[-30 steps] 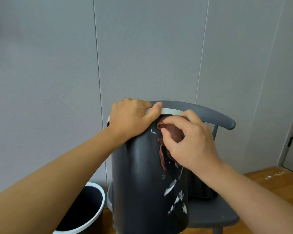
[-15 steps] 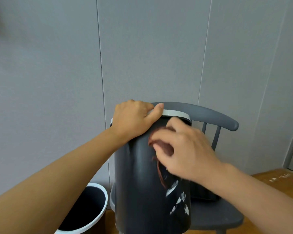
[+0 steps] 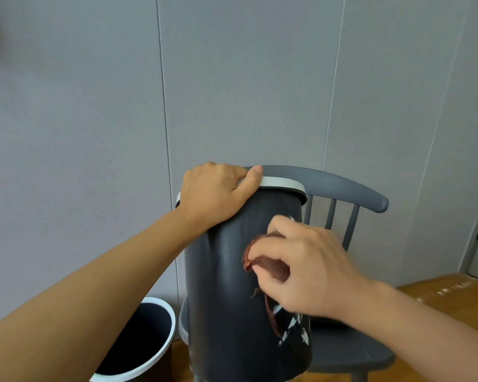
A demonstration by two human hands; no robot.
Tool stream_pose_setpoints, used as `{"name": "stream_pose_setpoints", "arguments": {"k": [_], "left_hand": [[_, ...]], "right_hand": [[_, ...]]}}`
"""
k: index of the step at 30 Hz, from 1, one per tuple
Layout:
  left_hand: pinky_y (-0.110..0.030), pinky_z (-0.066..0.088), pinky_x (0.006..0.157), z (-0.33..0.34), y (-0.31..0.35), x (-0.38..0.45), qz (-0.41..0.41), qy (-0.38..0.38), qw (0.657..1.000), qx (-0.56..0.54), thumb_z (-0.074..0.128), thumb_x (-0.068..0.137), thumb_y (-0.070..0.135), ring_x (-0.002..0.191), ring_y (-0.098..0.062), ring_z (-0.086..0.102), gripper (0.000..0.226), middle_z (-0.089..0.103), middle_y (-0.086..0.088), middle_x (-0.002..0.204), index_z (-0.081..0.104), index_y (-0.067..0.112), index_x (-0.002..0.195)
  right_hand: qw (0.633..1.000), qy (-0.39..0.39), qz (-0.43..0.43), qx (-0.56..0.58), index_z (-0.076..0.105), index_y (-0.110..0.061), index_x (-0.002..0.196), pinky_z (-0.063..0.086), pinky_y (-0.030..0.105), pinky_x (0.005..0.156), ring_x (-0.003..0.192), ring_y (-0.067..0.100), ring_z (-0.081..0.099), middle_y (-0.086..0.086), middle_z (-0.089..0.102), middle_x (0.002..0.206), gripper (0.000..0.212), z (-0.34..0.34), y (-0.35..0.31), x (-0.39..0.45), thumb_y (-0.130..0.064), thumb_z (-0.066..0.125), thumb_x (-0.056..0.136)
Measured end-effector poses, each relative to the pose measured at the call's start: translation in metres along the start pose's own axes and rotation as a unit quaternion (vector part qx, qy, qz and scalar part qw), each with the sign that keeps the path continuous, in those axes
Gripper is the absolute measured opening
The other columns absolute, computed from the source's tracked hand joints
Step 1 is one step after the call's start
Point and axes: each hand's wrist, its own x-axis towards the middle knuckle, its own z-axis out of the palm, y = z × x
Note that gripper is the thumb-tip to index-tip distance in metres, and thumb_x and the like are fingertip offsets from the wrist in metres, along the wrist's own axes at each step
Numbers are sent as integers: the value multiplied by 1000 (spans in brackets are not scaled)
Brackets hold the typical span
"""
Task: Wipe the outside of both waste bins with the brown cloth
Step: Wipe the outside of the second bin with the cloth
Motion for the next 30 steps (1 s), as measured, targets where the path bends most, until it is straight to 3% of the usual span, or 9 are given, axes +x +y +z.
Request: {"name": "stream_pose_setpoints", "arguments": {"k": [4, 6, 11, 13, 17, 19, 22, 27, 30], "left_hand": [[-33, 25, 53, 0, 1, 2, -3, 7, 1000, 2, 34, 98, 61, 52, -25, 45, 65, 41, -1, 45, 33, 14, 53], [-33, 25, 53, 1, -2, 3, -12, 4, 1000, 4, 35, 98, 61, 53, -26, 45, 66, 39, -2, 45, 32, 13, 54], [-33, 25, 52, 3, -18, 4, -51, 0, 999, 5, 36, 91, 71, 53, -27, 42, 70, 33, -3, 45, 30, 10, 56], [-32, 23, 51, 2, -15, 2, -41, 2, 999, 13, 37, 87, 75, 49, -23, 36, 71, 31, 0, 43, 28, 13, 53], [-32, 22, 51, 1, -9, 1, -32, 6, 999, 13, 41, 85, 76, 46, -21, 31, 71, 26, 0, 42, 25, 14, 53], [-32, 23, 51, 2, -9, 2, -27, 7, 999, 21, 42, 86, 76, 45, -19, 32, 72, 28, 0, 42, 26, 14, 53], [-33, 22, 50, 4, -16, 5, -33, 3, 999, 17, 42, 88, 75, 45, -20, 32, 72, 28, -1, 43, 27, 13, 54], [-33, 25, 51, 6, -23, 7, -56, -5, 998, 3, 39, 86, 77, 50, -24, 34, 72, 27, 0, 45, 26, 13, 57], [-33, 26, 51, 6, -18, 7, -50, -5, 999, 0, 42, 85, 76, 48, -22, 32, 71, 25, -1, 44, 24, 13, 56]], "right_hand": [[989, 110, 101, 18, 73, -43, 107, 57, 41, 76, 84, 17, 63, -11, 55, 96, 29, -5, 22, 38, -53, 60, 83], [986, 130, 102, 13, 73, -40, 110, 57, 42, 76, 87, 18, 63, -9, 56, 101, 27, 3, 22, 34, -47, 67, 84], [998, -35, -40, 22, 69, -34, 106, 53, 38, 58, 76, 12, 51, -7, 48, 95, 16, 21, -18, -39, -40, 66, 91], [998, -43, -54, 14, 70, -36, 107, 53, 37, 58, 77, 12, 53, -8, 50, 95, 17, 20, -13, -38, -42, 63, 93], [993, 110, 47, -1, 74, -40, 106, 54, 36, 65, 78, 20, 61, -5, 54, 95, 19, 11, 15, 16, -42, 68, 88], [985, 146, 95, 14, 74, -41, 109, 55, 37, 71, 85, 19, 62, -6, 54, 100, 22, 11, 26, 32, -41, 72, 88], [989, 122, 76, 31, 72, -41, 111, 54, 34, 68, 80, 15, 58, -7, 52, 99, 22, 19, 18, 12, -41, 71, 89], [996, 20, -12, 86, 71, -36, 109, 54, 32, 60, 77, 8, 55, -8, 52, 96, 21, 36, -7, -70, -37, 76, 89], [996, 24, -11, 89, 72, -38, 108, 55, 32, 61, 78, 7, 57, -11, 54, 96, 20, 34, -2, -70, -39, 75, 88]]}}
